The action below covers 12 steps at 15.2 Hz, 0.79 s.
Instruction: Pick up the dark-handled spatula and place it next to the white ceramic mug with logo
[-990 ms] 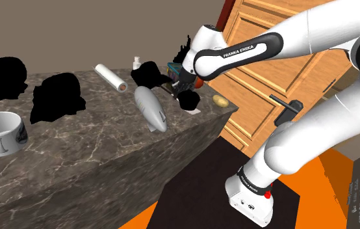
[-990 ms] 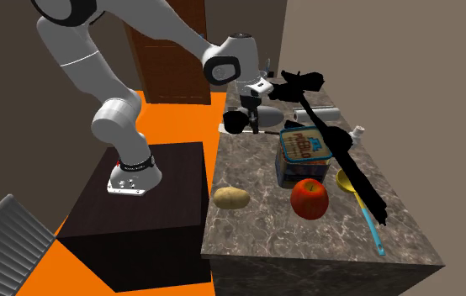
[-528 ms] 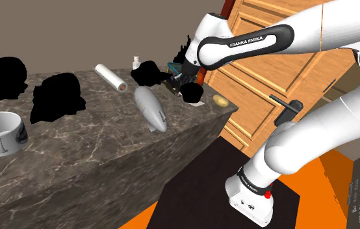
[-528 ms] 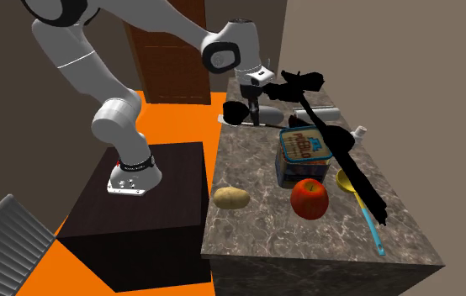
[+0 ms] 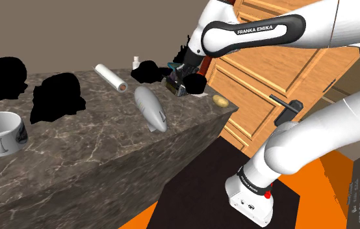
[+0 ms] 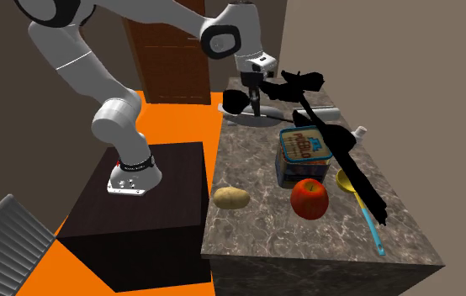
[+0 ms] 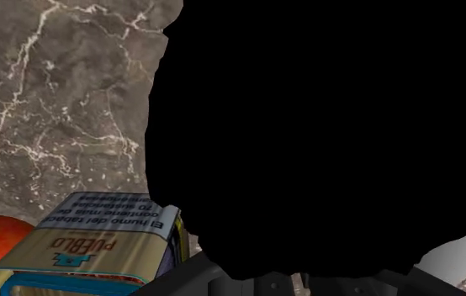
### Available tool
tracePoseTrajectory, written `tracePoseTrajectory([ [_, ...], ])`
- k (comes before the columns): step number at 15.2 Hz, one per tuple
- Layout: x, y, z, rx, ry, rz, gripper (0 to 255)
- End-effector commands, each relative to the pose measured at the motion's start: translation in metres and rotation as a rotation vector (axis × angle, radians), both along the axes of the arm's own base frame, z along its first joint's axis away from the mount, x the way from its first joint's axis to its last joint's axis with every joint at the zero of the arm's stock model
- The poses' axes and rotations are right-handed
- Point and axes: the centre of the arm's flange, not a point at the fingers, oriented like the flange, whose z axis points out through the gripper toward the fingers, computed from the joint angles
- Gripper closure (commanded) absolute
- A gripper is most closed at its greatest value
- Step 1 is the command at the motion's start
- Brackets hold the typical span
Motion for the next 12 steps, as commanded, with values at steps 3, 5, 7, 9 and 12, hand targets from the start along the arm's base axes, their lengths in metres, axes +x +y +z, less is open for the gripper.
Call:
tracePoseTrajectory([
  [3, 0.000, -0.001, 0.020, 0.000, -0.002, 0.000, 255],
  [5, 0.005, 0.025, 0.020, 0.000, -0.002, 0.000, 255],
  [7, 0.011, 0.051, 0.020, 0.000, -0.002, 0.000, 255],
  [9, 0.016, 0.077, 0.020, 0.000, -0.002, 0.000, 255],
  [12, 0.023, 0.116, 0.020, 0.000, -0.002, 0.000, 255],
])
